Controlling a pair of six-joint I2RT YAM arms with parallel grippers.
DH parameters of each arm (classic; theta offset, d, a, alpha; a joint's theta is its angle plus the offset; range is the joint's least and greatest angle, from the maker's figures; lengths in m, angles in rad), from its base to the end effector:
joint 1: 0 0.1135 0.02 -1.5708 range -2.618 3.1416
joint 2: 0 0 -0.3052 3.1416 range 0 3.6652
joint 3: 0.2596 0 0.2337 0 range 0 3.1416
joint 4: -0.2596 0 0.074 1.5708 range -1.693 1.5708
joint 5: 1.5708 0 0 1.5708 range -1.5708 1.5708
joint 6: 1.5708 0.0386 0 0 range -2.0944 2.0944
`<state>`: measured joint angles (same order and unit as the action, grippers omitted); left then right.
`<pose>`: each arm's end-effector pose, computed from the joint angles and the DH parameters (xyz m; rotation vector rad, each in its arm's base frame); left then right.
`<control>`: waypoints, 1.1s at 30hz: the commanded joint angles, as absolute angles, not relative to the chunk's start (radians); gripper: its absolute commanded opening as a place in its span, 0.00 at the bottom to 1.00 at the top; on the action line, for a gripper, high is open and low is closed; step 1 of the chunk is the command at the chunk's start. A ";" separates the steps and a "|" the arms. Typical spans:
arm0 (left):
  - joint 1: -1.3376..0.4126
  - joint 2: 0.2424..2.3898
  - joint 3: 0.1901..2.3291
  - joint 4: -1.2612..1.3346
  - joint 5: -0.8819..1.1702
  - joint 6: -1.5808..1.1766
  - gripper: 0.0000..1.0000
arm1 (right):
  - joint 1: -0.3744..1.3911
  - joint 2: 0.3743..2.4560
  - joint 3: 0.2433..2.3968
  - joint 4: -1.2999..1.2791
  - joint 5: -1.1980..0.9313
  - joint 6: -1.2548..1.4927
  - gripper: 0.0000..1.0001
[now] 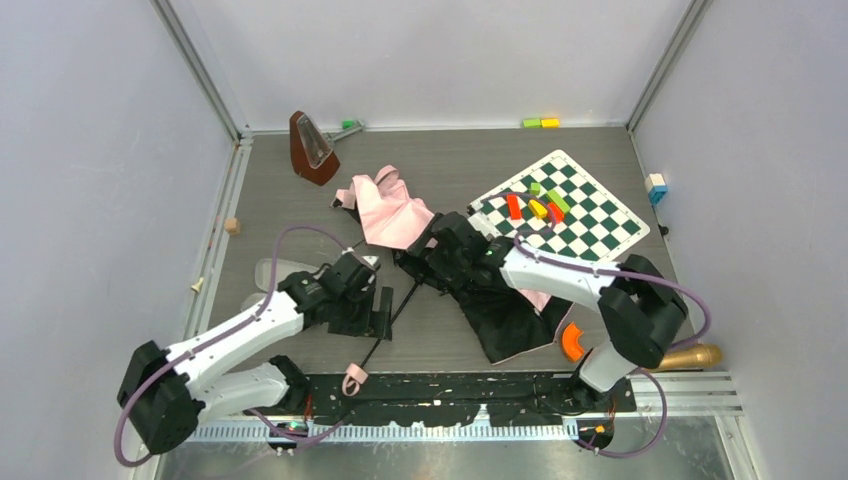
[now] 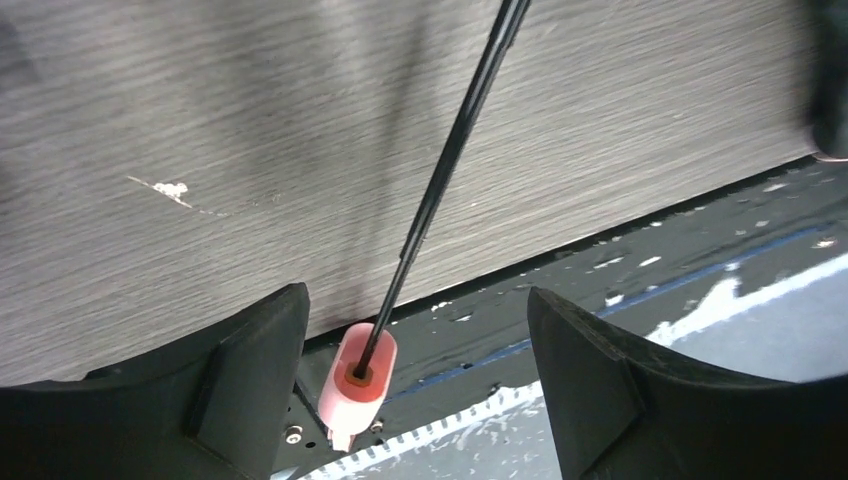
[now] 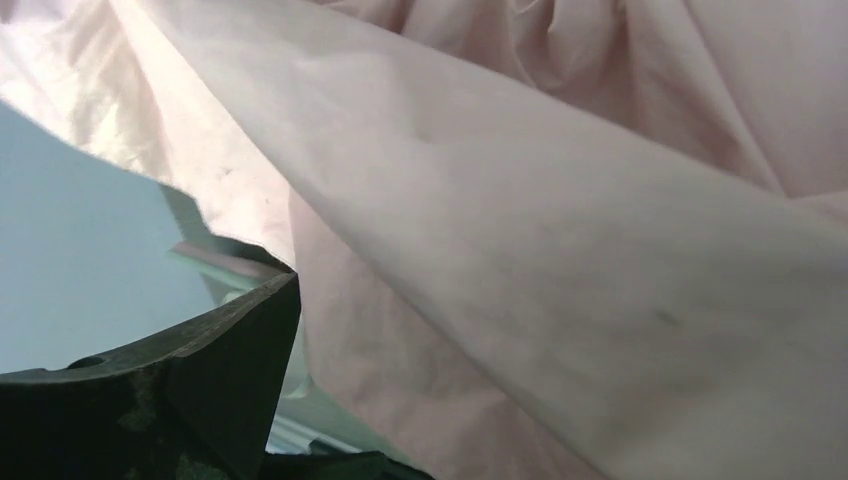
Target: Put away the umbrella
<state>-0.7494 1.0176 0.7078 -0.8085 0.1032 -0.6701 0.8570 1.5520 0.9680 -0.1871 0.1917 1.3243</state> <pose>0.1014 -0.0998 0.2604 0.1451 2.8127 -0.5328 0.2125 0.2341 0.2662 0.6742 2.3962 0.8218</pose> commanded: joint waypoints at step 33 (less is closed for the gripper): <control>-0.810 1.272 1.128 -0.628 -0.068 -0.571 0.00 | 0.940 1.464 0.866 -0.105 -0.201 1.206 0.05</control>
<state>-0.8455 1.2926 1.0100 -0.9569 0.1200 -0.5552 0.8314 1.5192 0.9161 -0.0990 0.1802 1.1831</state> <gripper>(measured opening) 0.051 0.143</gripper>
